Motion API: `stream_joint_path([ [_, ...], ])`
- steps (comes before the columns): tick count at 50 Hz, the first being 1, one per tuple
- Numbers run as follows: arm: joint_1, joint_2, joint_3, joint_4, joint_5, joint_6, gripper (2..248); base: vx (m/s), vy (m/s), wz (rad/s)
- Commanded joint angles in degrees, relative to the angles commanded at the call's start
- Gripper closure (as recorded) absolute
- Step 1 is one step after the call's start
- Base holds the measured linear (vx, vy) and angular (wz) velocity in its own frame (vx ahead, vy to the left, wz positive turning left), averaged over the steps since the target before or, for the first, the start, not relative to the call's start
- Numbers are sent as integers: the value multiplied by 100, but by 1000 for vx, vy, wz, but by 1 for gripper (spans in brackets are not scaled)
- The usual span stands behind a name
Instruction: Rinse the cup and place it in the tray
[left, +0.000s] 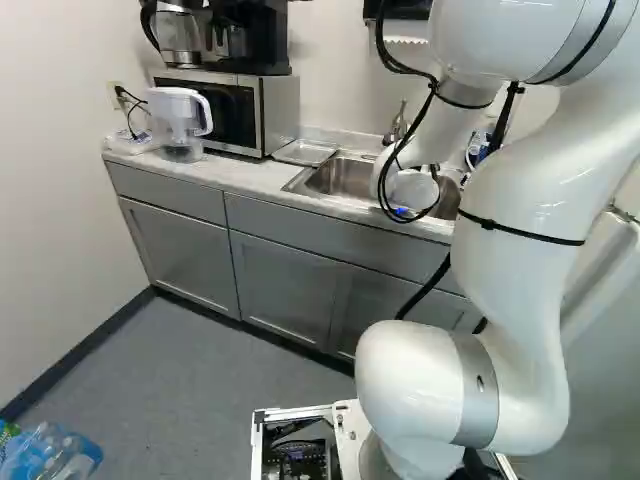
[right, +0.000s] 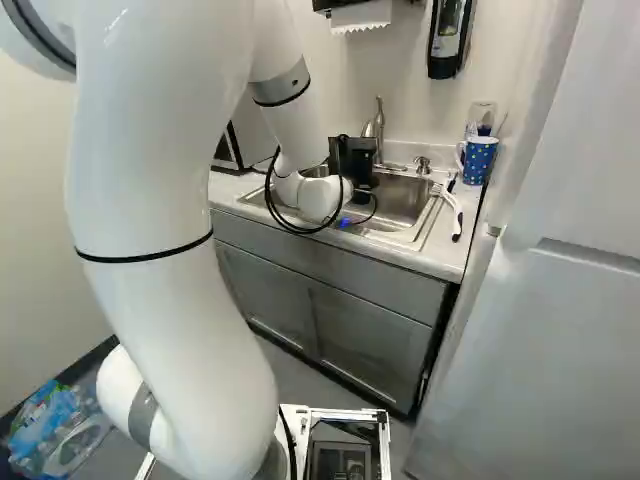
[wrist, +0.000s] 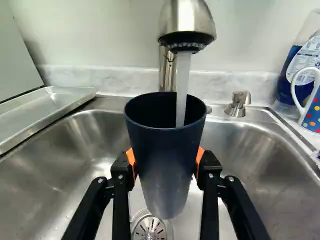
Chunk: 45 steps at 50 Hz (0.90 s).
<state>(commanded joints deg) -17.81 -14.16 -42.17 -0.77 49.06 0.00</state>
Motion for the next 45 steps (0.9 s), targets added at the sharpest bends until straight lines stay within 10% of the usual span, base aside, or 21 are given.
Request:
stream_joint_path([
  [45,0,0,0,0,0,0,125,0,0,0],
])
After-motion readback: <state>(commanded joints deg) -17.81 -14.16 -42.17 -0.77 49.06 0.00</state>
